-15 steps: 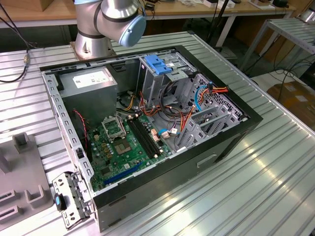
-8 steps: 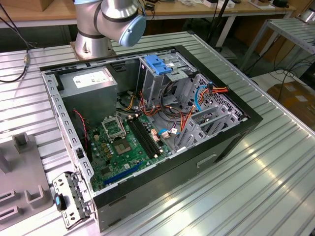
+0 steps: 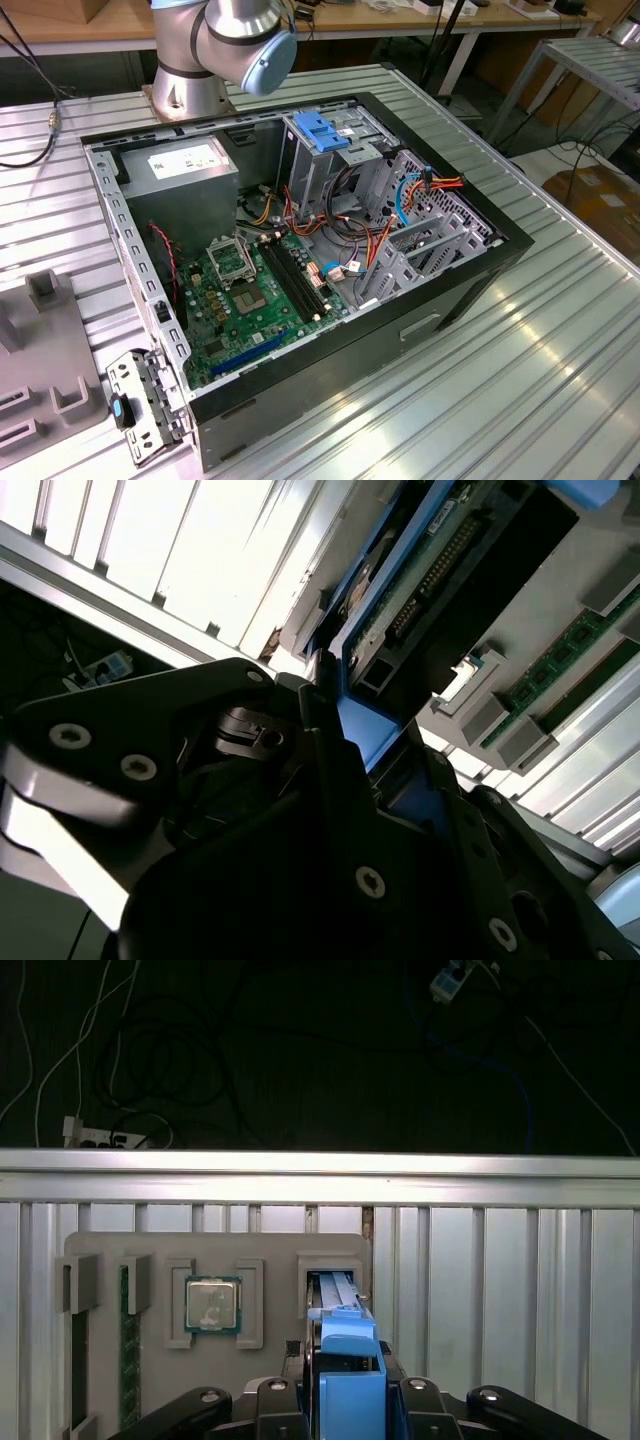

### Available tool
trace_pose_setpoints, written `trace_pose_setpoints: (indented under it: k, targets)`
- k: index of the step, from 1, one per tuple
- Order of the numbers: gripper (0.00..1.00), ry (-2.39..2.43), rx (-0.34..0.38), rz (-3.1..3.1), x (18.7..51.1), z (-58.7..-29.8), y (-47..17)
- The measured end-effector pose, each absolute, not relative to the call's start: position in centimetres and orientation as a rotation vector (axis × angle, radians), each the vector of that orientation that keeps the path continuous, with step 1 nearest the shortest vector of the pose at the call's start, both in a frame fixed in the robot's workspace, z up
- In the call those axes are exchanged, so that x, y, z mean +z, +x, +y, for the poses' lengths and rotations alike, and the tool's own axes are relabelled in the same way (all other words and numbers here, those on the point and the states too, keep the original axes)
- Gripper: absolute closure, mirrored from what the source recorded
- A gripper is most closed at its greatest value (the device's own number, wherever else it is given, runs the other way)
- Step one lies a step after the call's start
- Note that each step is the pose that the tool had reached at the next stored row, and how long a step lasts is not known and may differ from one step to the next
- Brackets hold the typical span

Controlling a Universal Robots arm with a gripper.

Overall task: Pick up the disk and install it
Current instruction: 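Pick up the disk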

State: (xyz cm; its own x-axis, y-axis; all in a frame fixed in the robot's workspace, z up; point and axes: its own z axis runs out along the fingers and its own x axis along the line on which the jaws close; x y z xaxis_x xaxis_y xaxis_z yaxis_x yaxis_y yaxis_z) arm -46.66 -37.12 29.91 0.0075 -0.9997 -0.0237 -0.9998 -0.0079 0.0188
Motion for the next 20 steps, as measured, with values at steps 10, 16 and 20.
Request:
trace_pose_setpoints:
  k: [10,16,20]
  targets:
    - [0.63,-2.227,0.047,2.21,30.6,-37.1,-46.7]
    - [0.63,-2.227,0.047,2.21,31.3,-37.1,-46.7]
    - [0.63,-2.227,0.047,2.21,32.1,-37.1,-46.7]
